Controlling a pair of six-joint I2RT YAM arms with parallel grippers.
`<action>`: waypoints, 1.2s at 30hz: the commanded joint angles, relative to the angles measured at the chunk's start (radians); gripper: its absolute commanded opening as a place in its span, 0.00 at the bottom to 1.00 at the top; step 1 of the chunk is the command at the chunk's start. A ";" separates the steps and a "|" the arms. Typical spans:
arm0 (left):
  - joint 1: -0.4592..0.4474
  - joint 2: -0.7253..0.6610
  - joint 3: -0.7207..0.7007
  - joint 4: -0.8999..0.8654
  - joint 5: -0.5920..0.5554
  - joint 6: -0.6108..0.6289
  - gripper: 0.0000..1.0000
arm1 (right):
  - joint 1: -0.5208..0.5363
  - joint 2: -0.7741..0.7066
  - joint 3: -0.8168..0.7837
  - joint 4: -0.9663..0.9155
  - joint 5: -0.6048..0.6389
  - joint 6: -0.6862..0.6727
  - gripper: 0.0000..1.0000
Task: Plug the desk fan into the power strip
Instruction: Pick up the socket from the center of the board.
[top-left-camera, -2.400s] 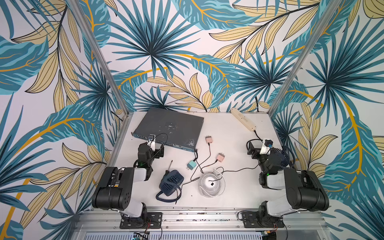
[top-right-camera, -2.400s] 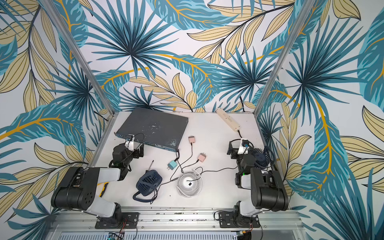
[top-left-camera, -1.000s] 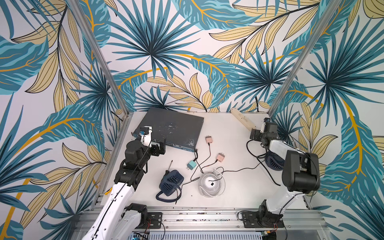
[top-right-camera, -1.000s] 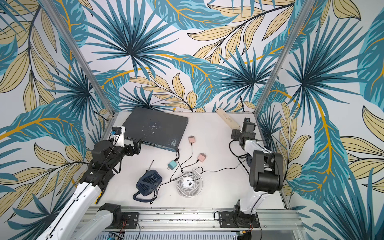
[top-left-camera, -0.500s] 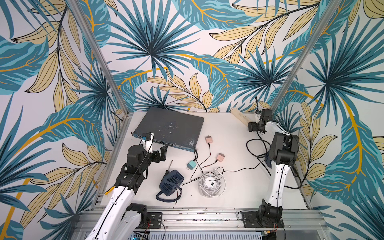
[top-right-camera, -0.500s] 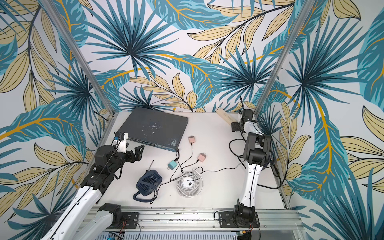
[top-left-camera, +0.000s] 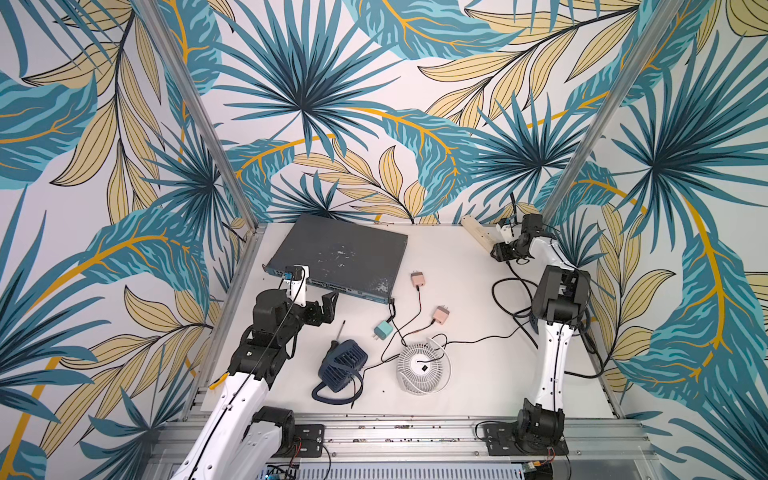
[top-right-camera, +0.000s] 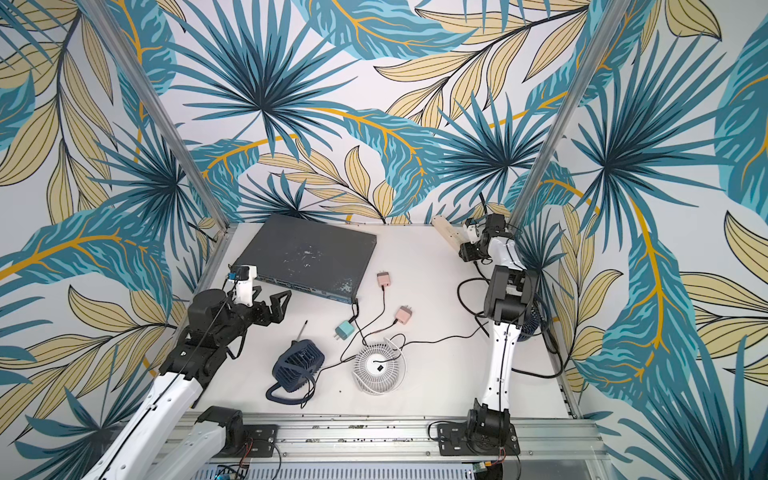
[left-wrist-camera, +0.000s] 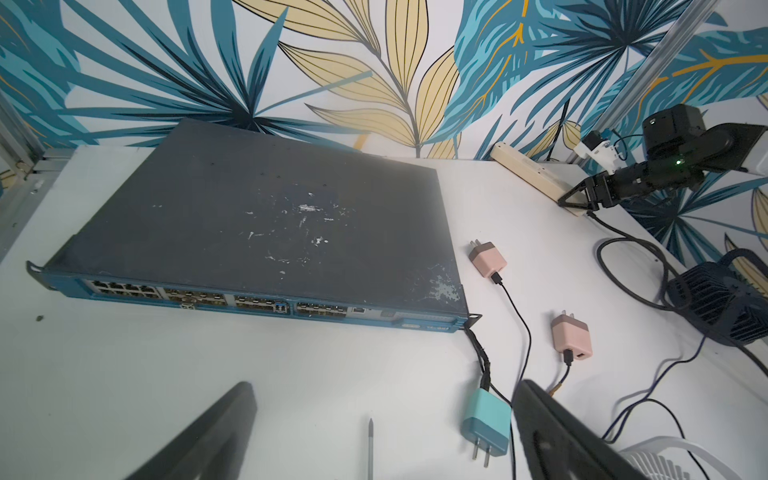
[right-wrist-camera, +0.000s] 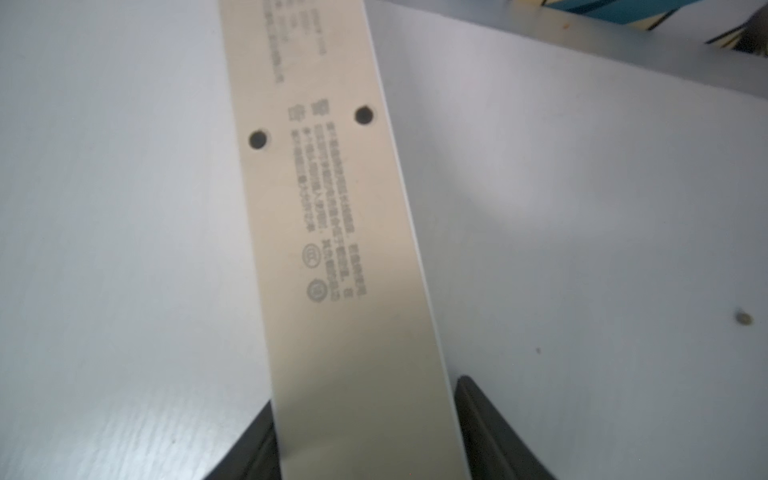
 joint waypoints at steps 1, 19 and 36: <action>-0.005 0.011 0.043 0.030 0.047 -0.104 1.00 | 0.001 -0.089 -0.114 -0.017 -0.116 0.100 0.49; -0.420 0.526 0.469 0.505 0.062 -0.674 1.00 | 0.044 -1.073 -1.215 0.802 -0.778 0.855 0.40; -0.588 0.823 0.807 0.617 0.305 -0.778 1.00 | 0.183 -1.401 -1.331 1.202 -0.932 1.316 0.45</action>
